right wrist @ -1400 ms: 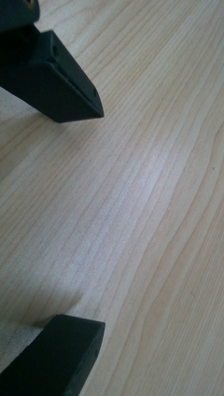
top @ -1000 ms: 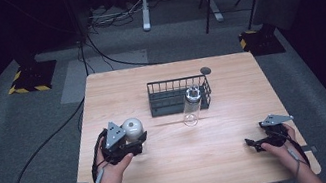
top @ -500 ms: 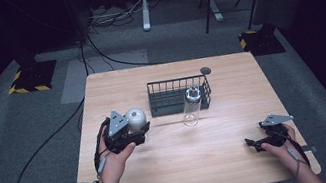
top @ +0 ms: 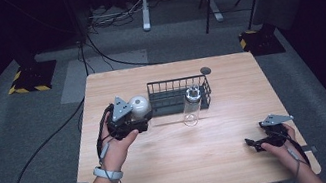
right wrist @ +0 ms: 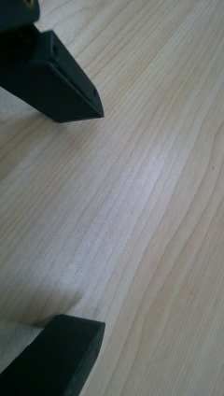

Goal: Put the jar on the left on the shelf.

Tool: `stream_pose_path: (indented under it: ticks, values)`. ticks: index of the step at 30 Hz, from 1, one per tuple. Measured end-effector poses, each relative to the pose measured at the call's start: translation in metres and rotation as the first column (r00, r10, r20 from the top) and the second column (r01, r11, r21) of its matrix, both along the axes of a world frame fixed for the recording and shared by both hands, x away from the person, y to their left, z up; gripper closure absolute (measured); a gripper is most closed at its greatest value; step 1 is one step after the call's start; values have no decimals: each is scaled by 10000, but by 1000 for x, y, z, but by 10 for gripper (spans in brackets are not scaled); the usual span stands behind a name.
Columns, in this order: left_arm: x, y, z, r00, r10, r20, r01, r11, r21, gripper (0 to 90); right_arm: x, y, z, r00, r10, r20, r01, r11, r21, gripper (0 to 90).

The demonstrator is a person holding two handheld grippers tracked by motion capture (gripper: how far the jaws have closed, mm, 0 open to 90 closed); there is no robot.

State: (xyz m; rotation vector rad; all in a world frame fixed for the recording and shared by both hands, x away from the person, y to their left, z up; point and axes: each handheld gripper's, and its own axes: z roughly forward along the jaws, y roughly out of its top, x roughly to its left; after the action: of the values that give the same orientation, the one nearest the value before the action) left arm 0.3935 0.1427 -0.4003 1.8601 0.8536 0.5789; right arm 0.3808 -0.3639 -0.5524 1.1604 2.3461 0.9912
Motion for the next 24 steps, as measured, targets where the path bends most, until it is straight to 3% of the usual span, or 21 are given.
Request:
stream_pose_path:
  ticks: [24]
  values:
    - [27, -22, 24, 9999, 117, 81, -117, 9999, -11, 274, 1, -1, 0, 10000, 48, 2, -48, 10000, -9, 7]
